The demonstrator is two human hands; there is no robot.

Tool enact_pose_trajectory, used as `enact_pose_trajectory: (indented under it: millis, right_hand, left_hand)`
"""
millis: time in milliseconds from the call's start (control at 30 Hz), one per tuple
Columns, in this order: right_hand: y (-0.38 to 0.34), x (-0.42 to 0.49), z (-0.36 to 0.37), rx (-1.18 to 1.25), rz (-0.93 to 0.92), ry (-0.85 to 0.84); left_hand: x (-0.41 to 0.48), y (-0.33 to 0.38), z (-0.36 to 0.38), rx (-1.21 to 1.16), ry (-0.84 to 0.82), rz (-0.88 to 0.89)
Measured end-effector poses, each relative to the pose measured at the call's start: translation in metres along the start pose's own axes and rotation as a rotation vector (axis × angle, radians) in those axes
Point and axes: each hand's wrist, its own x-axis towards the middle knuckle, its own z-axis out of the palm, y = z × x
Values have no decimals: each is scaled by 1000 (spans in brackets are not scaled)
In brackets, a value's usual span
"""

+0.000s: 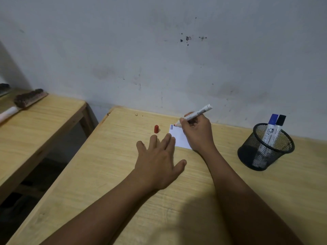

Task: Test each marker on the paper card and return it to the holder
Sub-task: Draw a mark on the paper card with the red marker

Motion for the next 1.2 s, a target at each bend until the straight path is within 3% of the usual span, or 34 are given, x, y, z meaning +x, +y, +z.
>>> enact_pose_trajectory:
  millis: [233,1200]
  right_hand:
    - [1,1,2,-16,-17,-11]
    - [-2,-3,1,-99,-63,-49]
  left_hand:
    - [-2,3,5,-79,-76,-18]
    - [0,3,6,-114,-78,-23]
